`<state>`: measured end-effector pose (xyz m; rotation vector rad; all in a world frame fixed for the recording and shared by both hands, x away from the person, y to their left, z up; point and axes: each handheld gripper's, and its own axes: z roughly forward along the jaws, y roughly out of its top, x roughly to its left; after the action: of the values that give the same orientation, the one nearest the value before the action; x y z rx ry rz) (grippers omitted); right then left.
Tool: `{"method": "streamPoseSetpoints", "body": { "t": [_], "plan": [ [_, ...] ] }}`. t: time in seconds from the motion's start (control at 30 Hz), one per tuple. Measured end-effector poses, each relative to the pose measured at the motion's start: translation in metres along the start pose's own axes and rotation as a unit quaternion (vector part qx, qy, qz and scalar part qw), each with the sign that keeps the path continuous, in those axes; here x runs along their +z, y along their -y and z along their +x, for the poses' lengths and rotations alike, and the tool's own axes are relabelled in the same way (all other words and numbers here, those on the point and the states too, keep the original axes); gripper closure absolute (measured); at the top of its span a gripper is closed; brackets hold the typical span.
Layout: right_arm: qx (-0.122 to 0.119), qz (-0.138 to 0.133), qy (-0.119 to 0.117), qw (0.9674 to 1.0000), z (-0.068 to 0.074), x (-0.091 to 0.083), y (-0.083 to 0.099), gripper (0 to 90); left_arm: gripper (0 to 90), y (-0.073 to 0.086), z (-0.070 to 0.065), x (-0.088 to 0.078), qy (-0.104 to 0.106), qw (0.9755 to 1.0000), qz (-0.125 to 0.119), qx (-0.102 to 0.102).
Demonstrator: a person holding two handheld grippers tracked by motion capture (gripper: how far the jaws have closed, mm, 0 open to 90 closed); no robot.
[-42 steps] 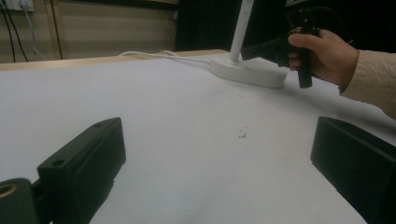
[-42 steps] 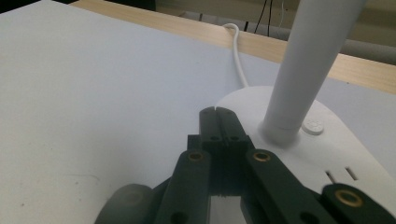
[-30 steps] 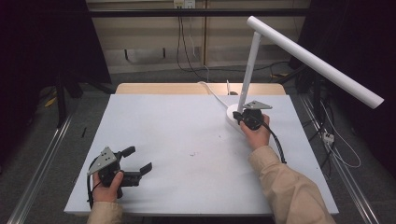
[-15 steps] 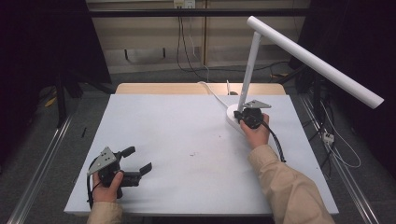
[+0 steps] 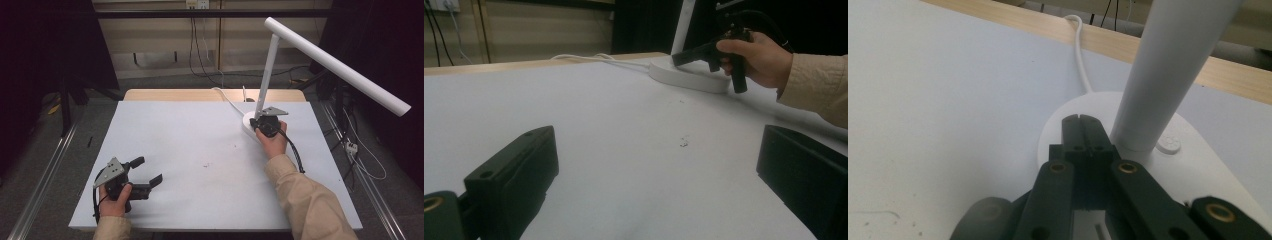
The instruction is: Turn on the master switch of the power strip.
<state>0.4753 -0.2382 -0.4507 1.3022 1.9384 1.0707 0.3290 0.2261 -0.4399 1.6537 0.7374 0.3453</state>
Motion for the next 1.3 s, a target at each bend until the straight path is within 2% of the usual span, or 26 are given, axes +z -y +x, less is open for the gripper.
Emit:
{"method": "streamPoseSetpoints", "body": {
  "t": [1.3],
  "plan": [
    [-0.006,0.004,-0.002,1.0000,-0.0049,0.0008,0.0034,90.0,3.0,-0.0018,-0.0016,0.0002,-0.004,1.0000,-0.005,0.001]
  ]
}}
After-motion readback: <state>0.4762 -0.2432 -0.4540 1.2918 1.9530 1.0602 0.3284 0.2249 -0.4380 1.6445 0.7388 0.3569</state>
